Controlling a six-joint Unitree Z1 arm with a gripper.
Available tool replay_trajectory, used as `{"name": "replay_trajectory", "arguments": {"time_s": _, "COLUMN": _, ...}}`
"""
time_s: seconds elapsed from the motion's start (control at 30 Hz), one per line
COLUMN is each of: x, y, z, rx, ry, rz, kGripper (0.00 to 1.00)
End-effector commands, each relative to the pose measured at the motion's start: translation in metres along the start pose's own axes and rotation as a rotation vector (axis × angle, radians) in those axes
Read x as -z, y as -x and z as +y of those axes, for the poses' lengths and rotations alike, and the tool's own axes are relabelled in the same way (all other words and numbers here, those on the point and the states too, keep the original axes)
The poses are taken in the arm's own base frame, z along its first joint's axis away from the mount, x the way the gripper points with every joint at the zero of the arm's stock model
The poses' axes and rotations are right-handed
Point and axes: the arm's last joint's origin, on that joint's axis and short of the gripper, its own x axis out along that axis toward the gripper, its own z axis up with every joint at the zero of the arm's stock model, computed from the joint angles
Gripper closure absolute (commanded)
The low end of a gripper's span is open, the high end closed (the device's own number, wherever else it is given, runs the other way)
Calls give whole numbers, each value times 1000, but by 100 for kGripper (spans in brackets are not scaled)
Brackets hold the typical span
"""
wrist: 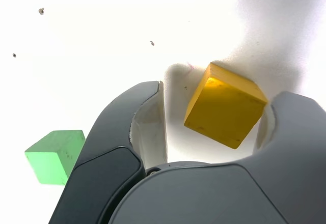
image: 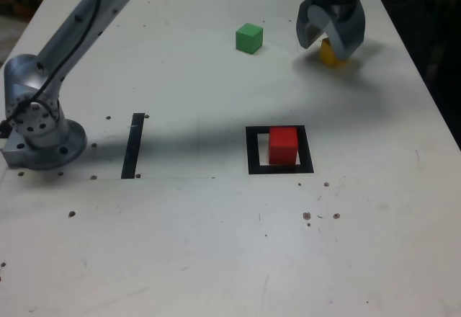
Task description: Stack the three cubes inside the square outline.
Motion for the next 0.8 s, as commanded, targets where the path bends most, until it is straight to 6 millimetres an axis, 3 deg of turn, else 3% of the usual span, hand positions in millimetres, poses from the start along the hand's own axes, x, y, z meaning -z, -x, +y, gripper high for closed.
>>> {"name": "replay_trajectory", "arguments": {"time_s": 0.0, "x": -3, "y": -5, "z": 0, "rx": 4, "ry": -12, "rz": -1, "kGripper": 51}}
{"name": "replay_trajectory", "arguments": {"time_s": 0.23, "x": -4, "y": -9, "z": -1, "rx": 13, "ry": -39, "rz": -5, "kGripper": 54}}
{"name": "replay_trajectory", "arguments": {"time_s": 0.53, "x": -4, "y": 0, "z": 1, "rx": 0, "ry": -26, "rz": -35, "kGripper": 77}}
{"name": "replay_trajectory", "arguments": {"time_s": 0.67, "x": -4, "y": 16, "z": -4, "rx": -9, "ry": 10, "rz": -22, "kGripper": 81}}
{"name": "replay_trajectory", "arguments": {"time_s": 0.77, "x": -4, "y": 42, "z": -14, "rx": -32, "ry": 31, "rz": 11, "kGripper": 82}}
